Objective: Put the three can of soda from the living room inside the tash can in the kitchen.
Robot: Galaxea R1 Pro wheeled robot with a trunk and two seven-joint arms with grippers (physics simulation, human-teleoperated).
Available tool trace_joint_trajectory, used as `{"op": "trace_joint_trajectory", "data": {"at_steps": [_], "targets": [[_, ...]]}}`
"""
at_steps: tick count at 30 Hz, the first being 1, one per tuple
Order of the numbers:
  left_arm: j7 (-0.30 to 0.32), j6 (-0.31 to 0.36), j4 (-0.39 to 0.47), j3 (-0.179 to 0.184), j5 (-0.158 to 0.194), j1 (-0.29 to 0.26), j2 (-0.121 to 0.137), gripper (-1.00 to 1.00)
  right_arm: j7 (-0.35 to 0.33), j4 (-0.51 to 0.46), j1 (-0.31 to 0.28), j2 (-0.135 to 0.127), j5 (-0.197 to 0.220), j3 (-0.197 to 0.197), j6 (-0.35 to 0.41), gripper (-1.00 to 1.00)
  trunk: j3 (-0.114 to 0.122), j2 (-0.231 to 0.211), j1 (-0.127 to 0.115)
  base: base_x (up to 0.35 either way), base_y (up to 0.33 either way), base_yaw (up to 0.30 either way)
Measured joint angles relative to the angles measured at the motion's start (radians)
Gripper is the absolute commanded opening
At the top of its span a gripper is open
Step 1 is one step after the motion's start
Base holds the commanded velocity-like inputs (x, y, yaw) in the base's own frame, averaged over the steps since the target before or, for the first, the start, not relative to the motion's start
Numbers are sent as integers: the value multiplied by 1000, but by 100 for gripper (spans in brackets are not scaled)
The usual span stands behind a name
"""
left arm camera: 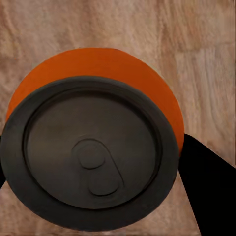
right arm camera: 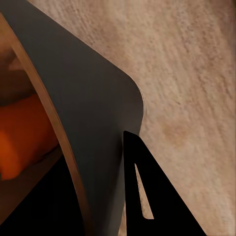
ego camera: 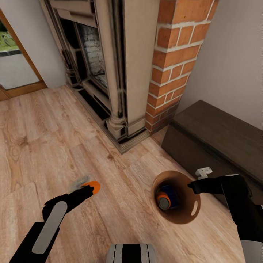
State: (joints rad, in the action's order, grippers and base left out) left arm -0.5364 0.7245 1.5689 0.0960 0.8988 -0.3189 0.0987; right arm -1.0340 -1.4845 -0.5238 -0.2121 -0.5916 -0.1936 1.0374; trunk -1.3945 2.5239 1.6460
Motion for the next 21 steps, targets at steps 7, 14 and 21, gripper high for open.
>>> {"op": "trace_joint_trajectory", "data": {"at_steps": [7,14,21], "targets": [[-13,196,36,12,110,-117,-177,-100,79,54,-4,43,-2,1,2,-100,27,-2,-3,0,0,176],[-1,264,39,151,197,-228,-235,-100,110,69,-7,55,8,1,5,-100,54,-3,-6,0,0,83],[107,276,39,258,233,-240,-232,-100,113,72,-8,55,5,-1,4,-100,81,-5,-9,0,0,5]]}}
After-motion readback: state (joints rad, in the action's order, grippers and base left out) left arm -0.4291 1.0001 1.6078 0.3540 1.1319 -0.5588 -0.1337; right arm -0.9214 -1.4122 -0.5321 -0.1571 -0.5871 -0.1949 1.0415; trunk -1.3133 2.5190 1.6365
